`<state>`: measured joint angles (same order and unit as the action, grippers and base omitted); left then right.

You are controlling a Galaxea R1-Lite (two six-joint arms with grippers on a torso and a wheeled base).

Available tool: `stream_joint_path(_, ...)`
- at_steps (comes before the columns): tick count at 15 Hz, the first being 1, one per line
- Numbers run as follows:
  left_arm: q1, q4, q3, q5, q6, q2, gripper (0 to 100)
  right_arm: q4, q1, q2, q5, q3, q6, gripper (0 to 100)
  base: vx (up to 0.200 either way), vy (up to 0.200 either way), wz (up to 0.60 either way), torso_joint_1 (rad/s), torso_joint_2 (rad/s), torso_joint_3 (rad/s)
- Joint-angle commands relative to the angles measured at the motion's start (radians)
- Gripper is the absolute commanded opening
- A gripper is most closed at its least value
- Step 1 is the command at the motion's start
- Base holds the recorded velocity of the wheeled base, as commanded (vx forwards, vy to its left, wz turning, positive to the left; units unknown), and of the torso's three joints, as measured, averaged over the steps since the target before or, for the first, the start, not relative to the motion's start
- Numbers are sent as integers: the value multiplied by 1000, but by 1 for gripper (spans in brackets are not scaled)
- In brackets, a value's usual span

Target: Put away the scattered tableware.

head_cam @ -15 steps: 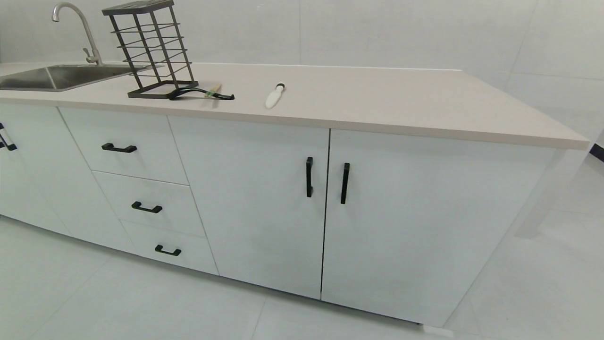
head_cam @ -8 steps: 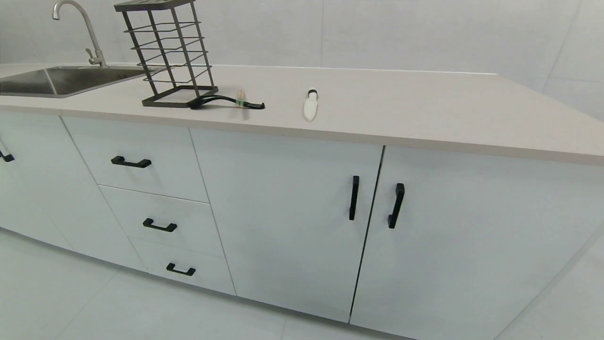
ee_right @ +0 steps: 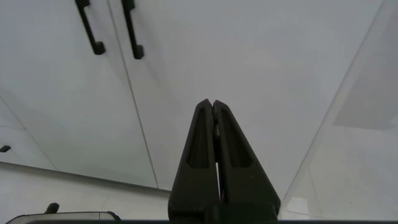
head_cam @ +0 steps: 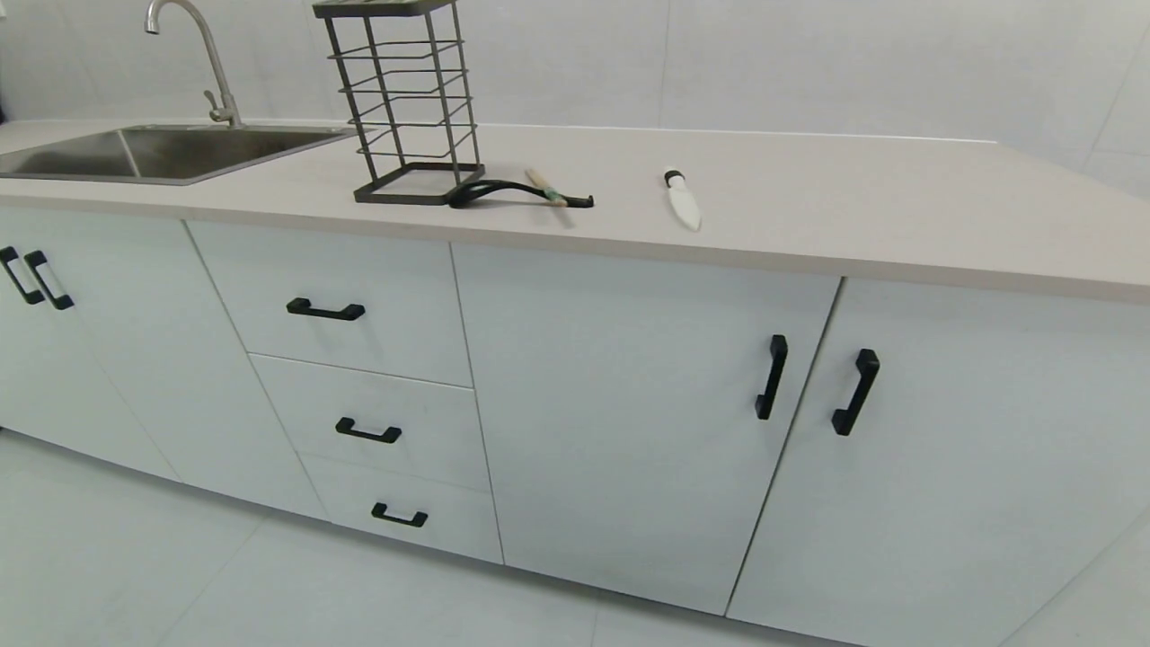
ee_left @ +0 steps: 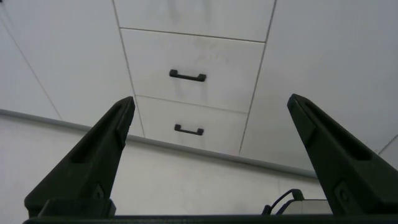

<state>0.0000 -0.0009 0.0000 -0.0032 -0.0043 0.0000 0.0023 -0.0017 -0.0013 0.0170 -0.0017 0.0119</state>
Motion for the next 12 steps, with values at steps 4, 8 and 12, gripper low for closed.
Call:
stream_joint_path(4,0,-1,0,0,0,0,100,1,0,1,0,0,0,0,0,200,0,2,1,7)
stream_joint_path(8,0,-2,0,0,0,0,100,1,0,1,0,0,0,0,0,150,0,1,2,1)
stream_joint_path(12,0,-1,0,0,0,0,100,1,0,1,0,0,0,0,0,0,0,0,0,0)
